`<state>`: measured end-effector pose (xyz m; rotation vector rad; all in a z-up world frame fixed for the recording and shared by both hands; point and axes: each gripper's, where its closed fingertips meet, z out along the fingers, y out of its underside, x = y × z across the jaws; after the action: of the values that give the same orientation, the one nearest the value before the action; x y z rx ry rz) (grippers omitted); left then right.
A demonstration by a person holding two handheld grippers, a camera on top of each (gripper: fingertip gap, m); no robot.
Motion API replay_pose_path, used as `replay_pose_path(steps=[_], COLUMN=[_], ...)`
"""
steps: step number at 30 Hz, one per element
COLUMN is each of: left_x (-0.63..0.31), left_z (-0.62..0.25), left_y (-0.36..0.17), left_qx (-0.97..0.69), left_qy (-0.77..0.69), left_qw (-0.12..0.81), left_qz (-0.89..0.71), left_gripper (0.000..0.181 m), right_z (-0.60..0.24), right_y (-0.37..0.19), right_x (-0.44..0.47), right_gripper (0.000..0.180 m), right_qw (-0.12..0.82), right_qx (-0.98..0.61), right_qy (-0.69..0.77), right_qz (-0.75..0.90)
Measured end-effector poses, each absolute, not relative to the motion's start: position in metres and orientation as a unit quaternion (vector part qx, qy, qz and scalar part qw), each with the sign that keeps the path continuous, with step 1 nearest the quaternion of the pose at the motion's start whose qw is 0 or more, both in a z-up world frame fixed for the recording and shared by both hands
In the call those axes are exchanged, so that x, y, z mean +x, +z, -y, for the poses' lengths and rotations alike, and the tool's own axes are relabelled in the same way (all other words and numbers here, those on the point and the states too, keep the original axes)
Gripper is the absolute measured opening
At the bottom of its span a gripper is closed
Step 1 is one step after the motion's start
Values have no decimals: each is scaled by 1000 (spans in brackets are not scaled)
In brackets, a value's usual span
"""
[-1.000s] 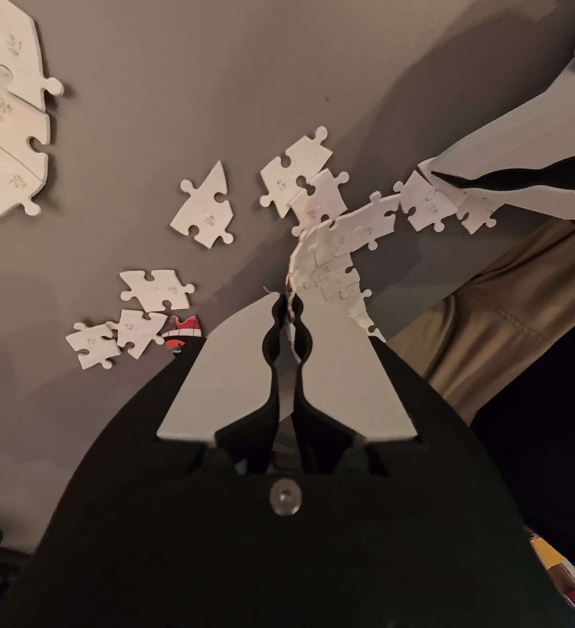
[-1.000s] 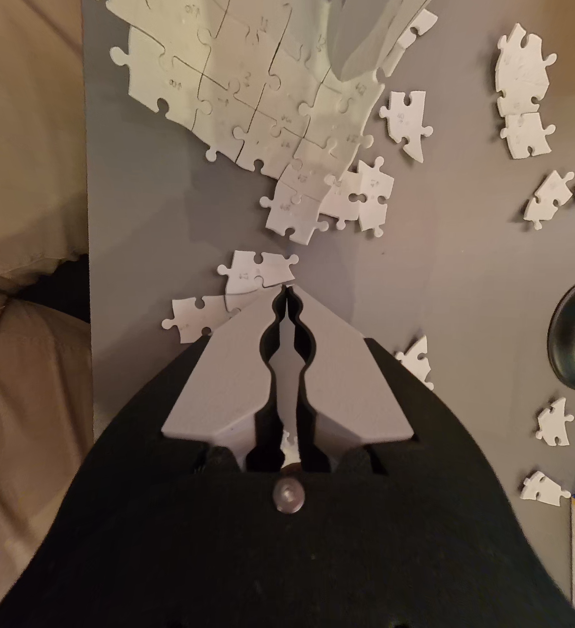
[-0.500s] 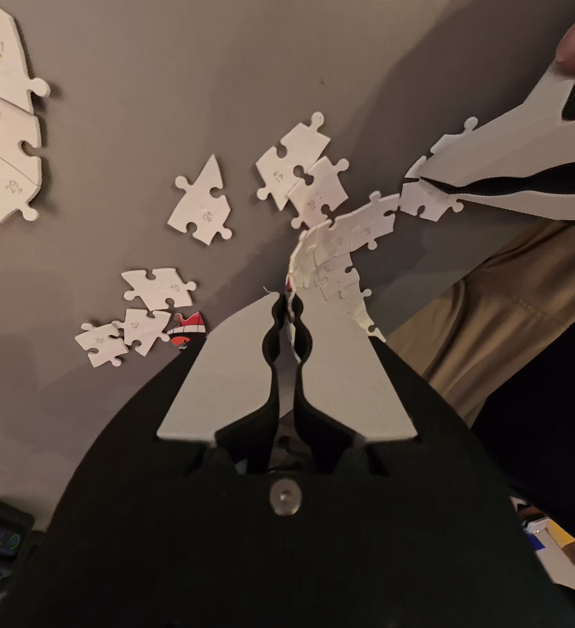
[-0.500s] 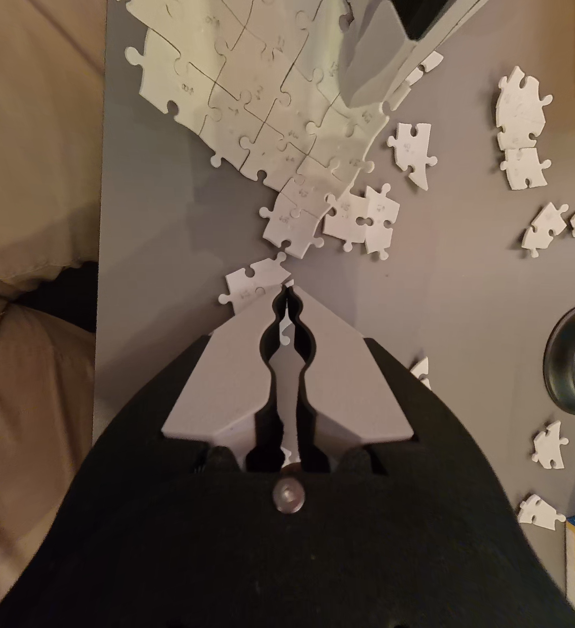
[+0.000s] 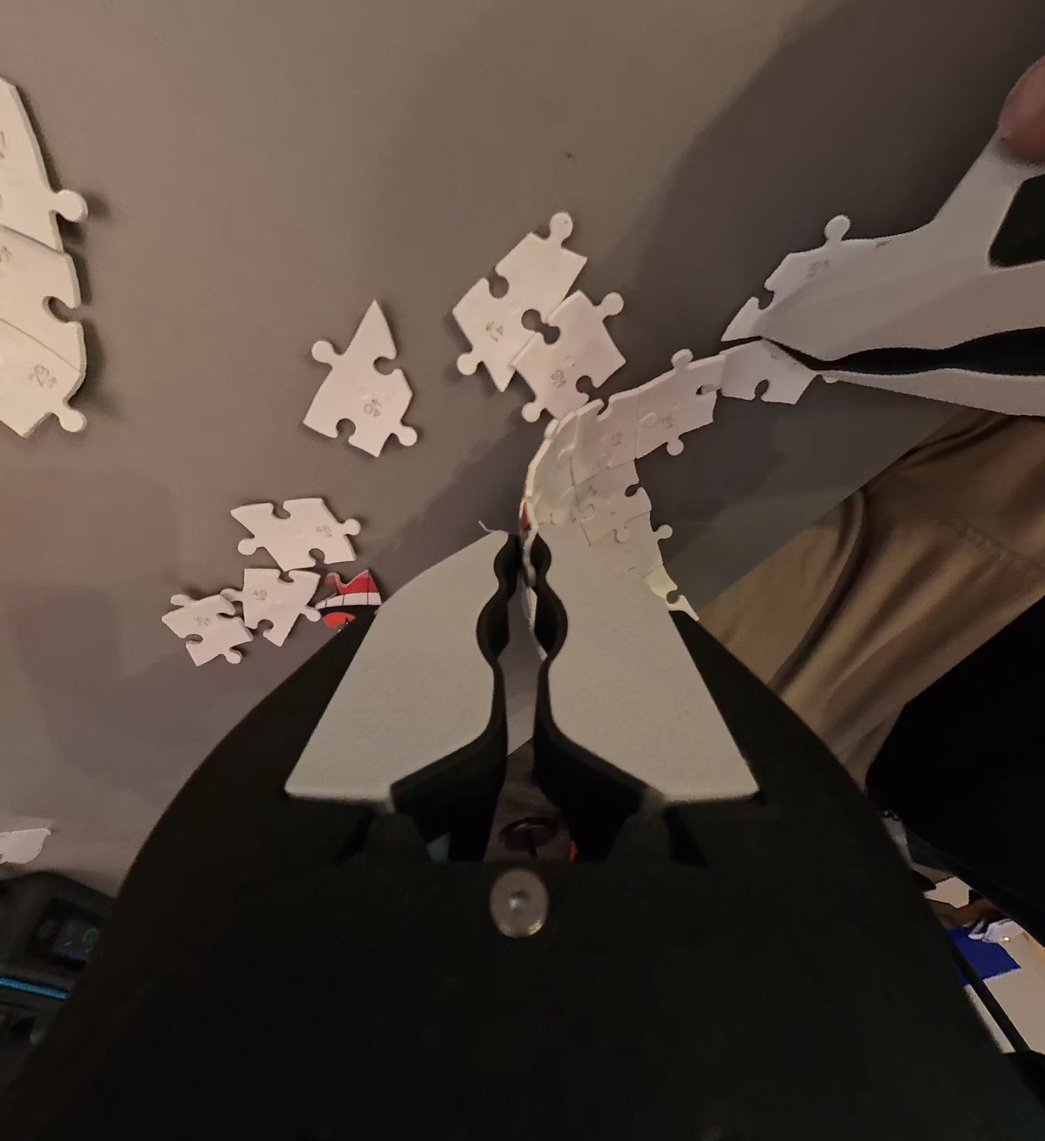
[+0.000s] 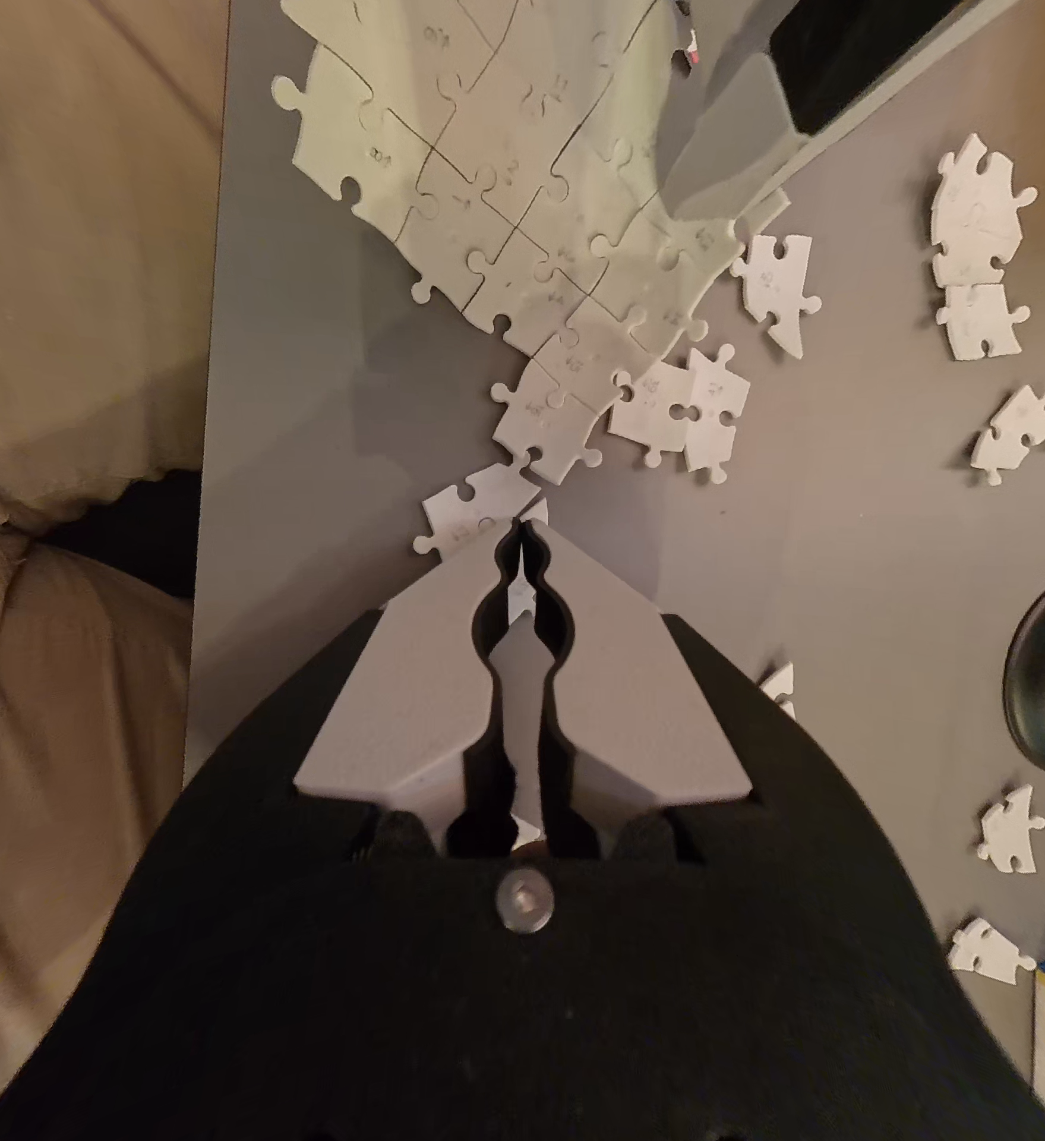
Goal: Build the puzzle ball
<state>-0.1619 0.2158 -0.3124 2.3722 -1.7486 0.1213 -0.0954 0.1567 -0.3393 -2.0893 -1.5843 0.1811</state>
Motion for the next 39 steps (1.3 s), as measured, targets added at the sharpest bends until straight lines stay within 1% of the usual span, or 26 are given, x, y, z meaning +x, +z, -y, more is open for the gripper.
replay_pose_path(steps=[9, 17, 32, 39], left_x=[-159, -158, -158, -156], left_z=[-213, -209, -206, -206], left_y=[-312, -311, -312, -311], left_qx=[801, 801, 810, 810], left_qy=[32, 26, 10, 7], left_qw=[103, 107, 115, 115], left_qz=[589, 588, 575, 575], left_gripper=[2, 2, 2, 2], right_z=[-160, -154, -154, -162], right_y=[-331, -338, -339, -329], right_x=[-98, -99, -99, -104], right_gripper=[0, 0, 0, 0], right_qw=[270, 253, 254, 288], right_qx=[-766, -764, -761, -758], right_qy=[68, 71, 64, 65], right_qz=[580, 589, 593, 582])
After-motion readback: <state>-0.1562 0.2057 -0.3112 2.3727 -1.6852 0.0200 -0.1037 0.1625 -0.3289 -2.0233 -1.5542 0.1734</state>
